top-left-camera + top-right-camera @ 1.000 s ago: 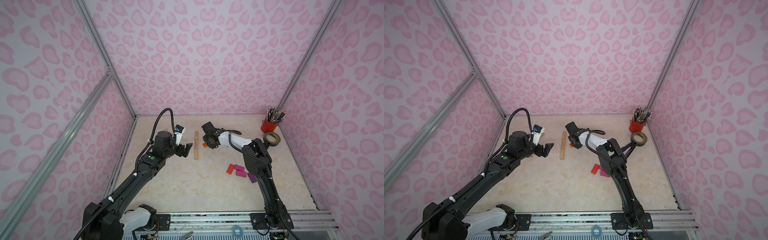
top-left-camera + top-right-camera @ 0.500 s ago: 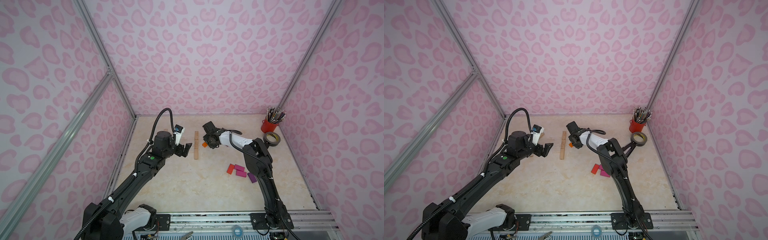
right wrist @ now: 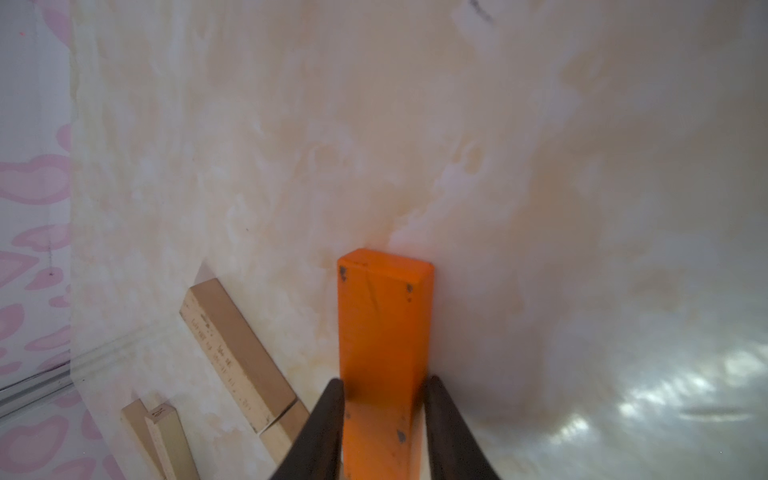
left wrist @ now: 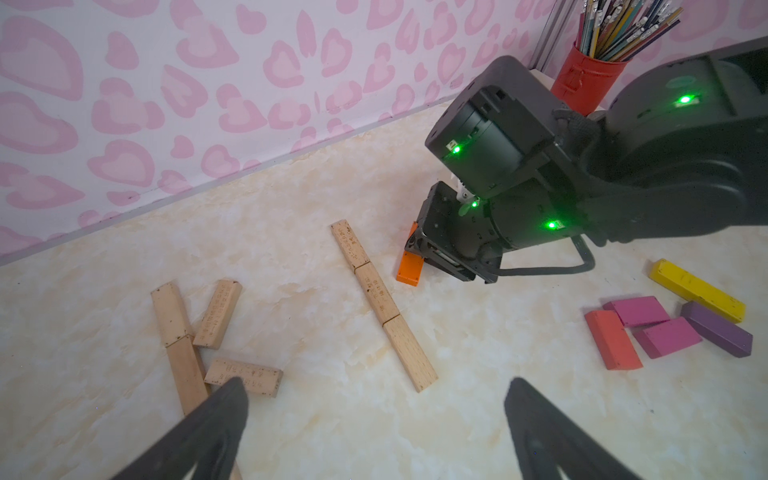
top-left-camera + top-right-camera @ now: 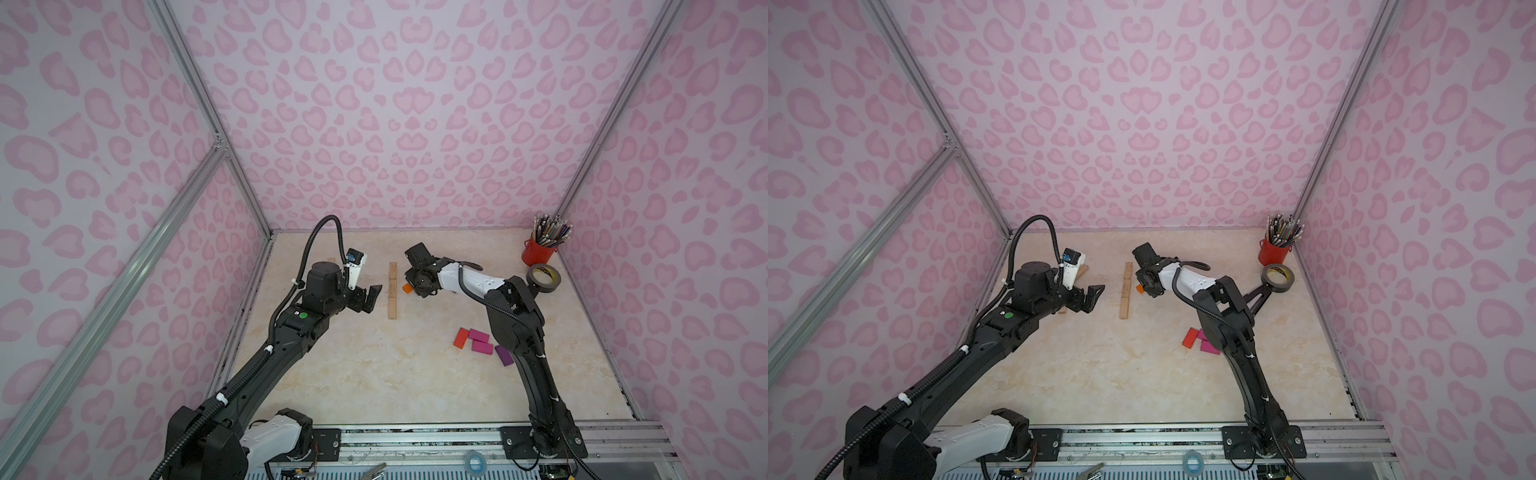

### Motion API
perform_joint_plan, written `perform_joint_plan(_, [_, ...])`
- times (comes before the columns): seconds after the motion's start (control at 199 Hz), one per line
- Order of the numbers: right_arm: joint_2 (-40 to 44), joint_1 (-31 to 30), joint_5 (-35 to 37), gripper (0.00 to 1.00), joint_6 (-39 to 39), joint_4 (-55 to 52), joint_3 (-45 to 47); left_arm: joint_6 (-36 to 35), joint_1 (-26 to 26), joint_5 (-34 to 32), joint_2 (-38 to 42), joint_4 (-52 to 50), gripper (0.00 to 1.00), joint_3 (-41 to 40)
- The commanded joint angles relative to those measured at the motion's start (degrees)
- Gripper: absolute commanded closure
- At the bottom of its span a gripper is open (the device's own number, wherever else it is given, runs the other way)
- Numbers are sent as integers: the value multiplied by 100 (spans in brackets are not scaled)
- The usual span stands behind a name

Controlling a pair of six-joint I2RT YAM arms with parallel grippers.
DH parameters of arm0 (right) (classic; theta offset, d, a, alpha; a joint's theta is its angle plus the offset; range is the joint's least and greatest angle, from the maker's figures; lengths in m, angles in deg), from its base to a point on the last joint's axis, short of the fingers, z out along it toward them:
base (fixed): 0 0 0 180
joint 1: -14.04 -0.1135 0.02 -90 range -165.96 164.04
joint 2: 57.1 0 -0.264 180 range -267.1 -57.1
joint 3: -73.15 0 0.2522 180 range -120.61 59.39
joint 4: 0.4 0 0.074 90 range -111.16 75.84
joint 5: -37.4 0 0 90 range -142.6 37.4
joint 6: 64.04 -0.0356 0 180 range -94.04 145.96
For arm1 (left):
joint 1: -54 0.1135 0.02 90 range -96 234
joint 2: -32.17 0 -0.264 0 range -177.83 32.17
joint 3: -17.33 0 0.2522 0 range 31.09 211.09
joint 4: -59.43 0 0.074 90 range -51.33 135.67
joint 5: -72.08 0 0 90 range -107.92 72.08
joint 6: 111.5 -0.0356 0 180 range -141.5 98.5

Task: Assemble the letter k with building blocks
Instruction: Assemble the building block at the center of the board.

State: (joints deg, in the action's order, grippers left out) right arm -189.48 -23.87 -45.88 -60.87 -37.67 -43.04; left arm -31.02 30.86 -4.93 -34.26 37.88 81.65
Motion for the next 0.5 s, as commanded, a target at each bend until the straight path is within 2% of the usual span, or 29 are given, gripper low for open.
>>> perform_joint_plan(0.0, [-161,2,-75,65,-87,-281,-11,13,15,-3,-1,136,2,6])
perform_joint_plan(0.497, [-350,23,-179,67,-89,-276,-252,29,37,4,-10,146,1,10])
